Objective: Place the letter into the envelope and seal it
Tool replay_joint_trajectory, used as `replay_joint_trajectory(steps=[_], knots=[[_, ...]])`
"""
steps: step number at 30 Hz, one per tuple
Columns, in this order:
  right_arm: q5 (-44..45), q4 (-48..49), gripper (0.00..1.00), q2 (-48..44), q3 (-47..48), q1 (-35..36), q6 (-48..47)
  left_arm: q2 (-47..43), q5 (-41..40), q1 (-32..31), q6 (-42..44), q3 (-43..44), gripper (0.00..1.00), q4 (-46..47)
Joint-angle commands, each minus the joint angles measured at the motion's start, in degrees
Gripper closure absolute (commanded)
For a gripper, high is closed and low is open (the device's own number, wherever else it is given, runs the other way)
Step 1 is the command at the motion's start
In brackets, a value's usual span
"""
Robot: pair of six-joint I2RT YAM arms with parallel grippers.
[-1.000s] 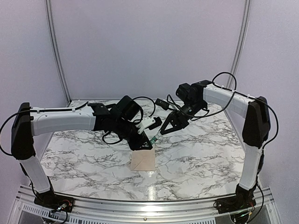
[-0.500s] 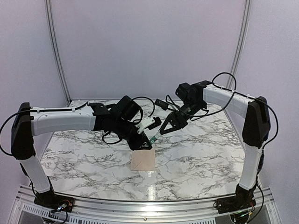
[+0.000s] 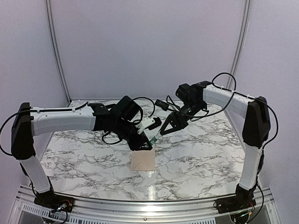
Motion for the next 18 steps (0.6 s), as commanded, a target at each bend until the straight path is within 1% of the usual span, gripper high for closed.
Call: replay_joint_trajectory(steps=[1,3,5,8,10,13,16,18], knots=[[-0.9,-1.8,0.92,0.2,0.2,1.6,-1.9,-1.8,1.5,-0.1,0.4,1.3,0.95,6.5],[-2.8,-2.5,0.92,0.2,1.0,-0.4,-2.5,-2.5,1.3,-0.2,0.3,0.7,0.95,6.5],[-5.8,-8.3,0.92,1.2,4.2,-3.3,-7.7,-4.1,0.7,-0.1,0.4,-1.1,0.95,6.4],[-8.1,-8.9,0.90,-0.5,4.0,-6.3,-9.6,-7.8,-1.3,-0.2,0.8,-4.7,0.95,6.5],[-8.4,-8.9,0.88,-2.0,3.1,-6.5,-10.4,-10.2,-2.5,-0.1,1.2,-7.0,0.95,6.6],[-12.4,-8.8,0.86,-4.0,1.2,-6.4,-11.7,-12.8,-3.0,-0.1,1.6,-9.2,0.95,6.6],[-15.7,-8.9,0.85,-4.9,-0.4,-6.1,-12.0,-14.0,-1.9,-0.2,1.9,-9.9,0.95,6.7],[-16.2,-8.9,0.85,-5.0,-0.8,-5.6,-12.0,-14.2,-1.1,-0.2,2.2,-9.4,0.95,6.6]])
